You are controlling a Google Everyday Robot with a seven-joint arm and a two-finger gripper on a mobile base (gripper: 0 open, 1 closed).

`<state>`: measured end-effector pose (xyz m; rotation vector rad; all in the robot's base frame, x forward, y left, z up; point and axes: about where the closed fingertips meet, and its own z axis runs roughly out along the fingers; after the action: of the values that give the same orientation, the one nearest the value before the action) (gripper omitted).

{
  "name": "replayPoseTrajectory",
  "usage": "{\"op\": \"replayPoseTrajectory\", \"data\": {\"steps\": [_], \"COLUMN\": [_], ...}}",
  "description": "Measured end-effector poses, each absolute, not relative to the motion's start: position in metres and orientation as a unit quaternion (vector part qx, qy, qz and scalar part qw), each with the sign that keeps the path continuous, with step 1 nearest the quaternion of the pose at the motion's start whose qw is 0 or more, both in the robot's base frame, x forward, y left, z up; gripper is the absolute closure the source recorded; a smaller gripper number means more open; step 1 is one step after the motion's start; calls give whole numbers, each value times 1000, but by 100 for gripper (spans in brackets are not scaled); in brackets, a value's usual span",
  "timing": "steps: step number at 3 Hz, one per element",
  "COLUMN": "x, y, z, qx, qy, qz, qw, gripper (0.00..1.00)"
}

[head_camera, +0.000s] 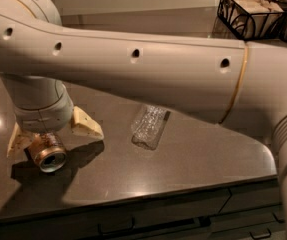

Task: Pick orange can

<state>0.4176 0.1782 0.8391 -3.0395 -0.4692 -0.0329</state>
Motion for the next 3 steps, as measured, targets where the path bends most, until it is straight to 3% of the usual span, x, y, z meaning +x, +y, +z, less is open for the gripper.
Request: {"op": "replayPoseTrajectory", "data": {"steps": [1,3], "x": [417,413], "y": [182,198], "z": [837,853], "qx": [-986,-986], "qy": [-163,-162], "qz": [-22,-32], "qw": [20,21], "gripper": [18,64]}}
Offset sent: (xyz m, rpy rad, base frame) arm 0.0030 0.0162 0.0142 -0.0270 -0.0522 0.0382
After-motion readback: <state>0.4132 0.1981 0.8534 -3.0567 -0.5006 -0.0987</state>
